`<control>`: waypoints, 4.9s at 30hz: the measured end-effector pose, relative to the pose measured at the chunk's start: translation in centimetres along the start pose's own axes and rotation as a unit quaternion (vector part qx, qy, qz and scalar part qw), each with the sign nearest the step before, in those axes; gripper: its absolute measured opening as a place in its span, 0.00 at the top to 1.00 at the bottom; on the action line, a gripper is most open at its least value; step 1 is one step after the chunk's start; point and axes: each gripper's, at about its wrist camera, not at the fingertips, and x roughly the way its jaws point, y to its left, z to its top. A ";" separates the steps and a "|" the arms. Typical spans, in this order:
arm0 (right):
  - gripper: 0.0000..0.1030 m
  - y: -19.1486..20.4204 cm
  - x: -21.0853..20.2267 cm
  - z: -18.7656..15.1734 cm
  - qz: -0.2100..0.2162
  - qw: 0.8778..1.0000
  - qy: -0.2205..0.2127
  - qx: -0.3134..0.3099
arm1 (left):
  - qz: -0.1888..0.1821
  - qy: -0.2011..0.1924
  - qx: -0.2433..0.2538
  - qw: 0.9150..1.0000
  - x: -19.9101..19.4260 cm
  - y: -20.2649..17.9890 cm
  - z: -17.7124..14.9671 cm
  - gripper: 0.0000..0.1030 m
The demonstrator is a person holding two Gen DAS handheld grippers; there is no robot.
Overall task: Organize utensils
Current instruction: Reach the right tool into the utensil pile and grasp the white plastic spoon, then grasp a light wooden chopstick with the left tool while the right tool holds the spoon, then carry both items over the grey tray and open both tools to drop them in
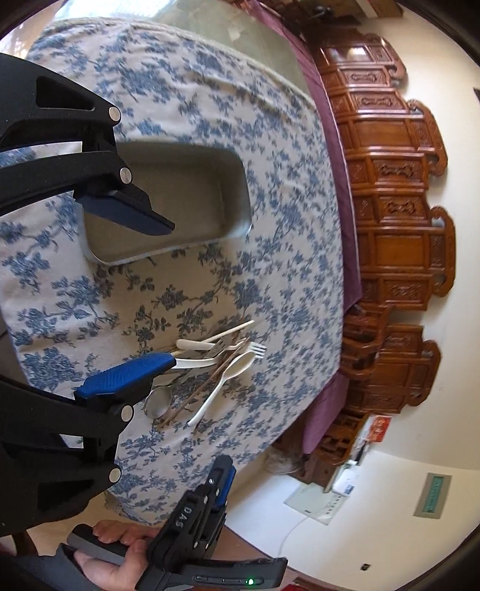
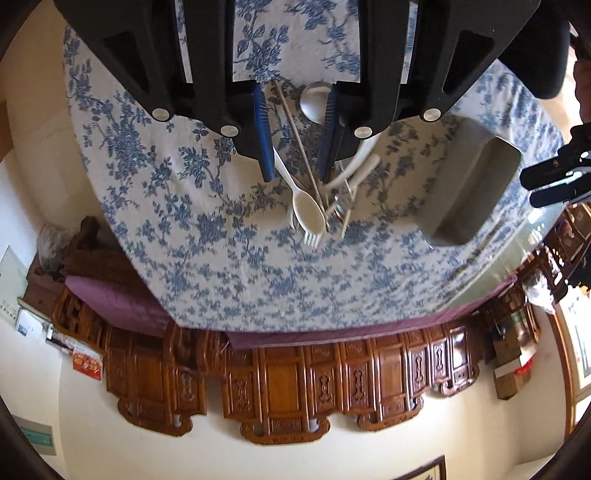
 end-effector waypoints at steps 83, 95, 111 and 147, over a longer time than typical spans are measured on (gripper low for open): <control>0.90 -6.2 4.9 -2.8 0.064 0.995 0.074 0.013 | -0.042 0.151 -0.052 0.986 20.8 -2.4 4.9 0.93; 0.97 -6.4 5.3 -2.9 0.063 0.995 0.079 0.014 | -0.023 0.167 -0.037 0.985 21.7 -3.1 4.9 0.92; 0.71 -6.4 7.1 -3.7 0.049 0.994 0.098 0.011 | 0.001 0.159 -0.021 0.987 21.1 -1.7 4.6 0.96; 0.90 -0.8 0.3 0.3 0.036 0.999 0.026 -0.023 | 0.017 0.011 -0.040 0.999 4.1 4.8 8.5 0.96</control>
